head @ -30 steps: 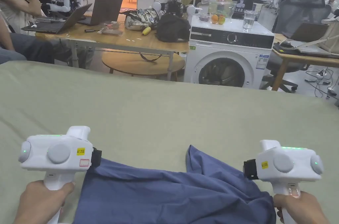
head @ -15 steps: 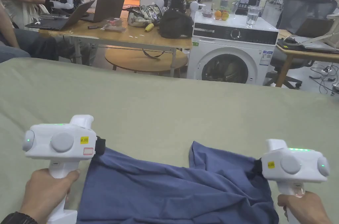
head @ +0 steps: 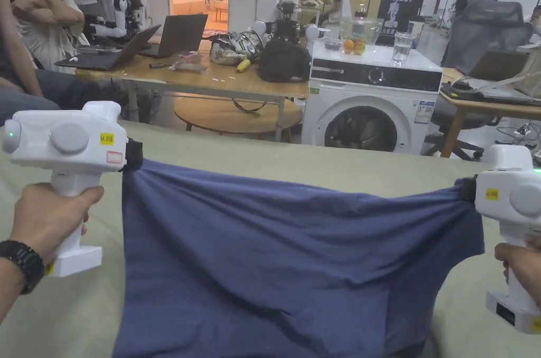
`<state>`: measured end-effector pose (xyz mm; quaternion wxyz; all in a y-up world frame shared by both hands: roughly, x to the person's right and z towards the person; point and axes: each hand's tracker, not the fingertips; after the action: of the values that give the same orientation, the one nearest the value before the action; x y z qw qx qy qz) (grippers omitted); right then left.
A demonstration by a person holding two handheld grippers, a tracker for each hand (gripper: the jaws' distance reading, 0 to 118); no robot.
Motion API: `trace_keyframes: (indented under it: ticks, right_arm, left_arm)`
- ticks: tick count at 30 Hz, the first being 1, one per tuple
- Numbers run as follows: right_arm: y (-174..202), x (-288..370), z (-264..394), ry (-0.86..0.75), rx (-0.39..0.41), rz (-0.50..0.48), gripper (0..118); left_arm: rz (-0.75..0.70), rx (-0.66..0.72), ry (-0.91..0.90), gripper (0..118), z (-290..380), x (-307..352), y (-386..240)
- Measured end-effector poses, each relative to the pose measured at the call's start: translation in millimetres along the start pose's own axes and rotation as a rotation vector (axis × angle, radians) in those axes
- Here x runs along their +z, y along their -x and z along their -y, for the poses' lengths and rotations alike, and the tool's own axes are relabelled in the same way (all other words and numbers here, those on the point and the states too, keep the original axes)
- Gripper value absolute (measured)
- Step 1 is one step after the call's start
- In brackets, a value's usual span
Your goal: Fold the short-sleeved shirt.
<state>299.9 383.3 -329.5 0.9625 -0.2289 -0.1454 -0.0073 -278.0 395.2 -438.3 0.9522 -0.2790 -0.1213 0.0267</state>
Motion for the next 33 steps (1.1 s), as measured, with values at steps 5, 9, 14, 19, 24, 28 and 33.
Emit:
trace_keyframes:
  ticks: [5,9,14,19,24,28,33]
  right_arm:
    - [4.0,12.0,-35.5,-0.065,-0.029,-0.004,0]
    - [16.7,11.0,-62.9,-0.118,-0.029,0.01,0]
    - [23.9,1.4,-97.5,-0.166,-0.062,0.024,0]
    - [28.5,-6.4,-140.2,-0.226,-0.051,0.04,0]
    - [30.4,-3.7,-187.4,-0.298,-0.029,0.044,0]
    - [31.8,11.0,-220.4,-0.367,-0.024,0.053,0]
    - [33.5,35.1,-244.1,-0.429,-0.019,0.069,0]
  left_arm:
    - [-0.028,0.005,-0.043,0,-46.0,7.2,12.3]
    - [-0.056,-0.024,-0.059,0,-73.2,4.6,9.2]
    - [-0.061,-0.002,-0.089,0,-94.0,-13.4,24.1]
    - [-0.077,-0.016,-0.134,0,-160.0,-11.9,27.3]
    - [-0.09,-0.03,-0.196,0,-203.3,2.6,26.4]
    - [-0.102,-0.052,-0.258,0,-218.8,47.6,2.8]
    - [-0.107,-0.06,-0.307,0,-246.4,57.8,2.4]
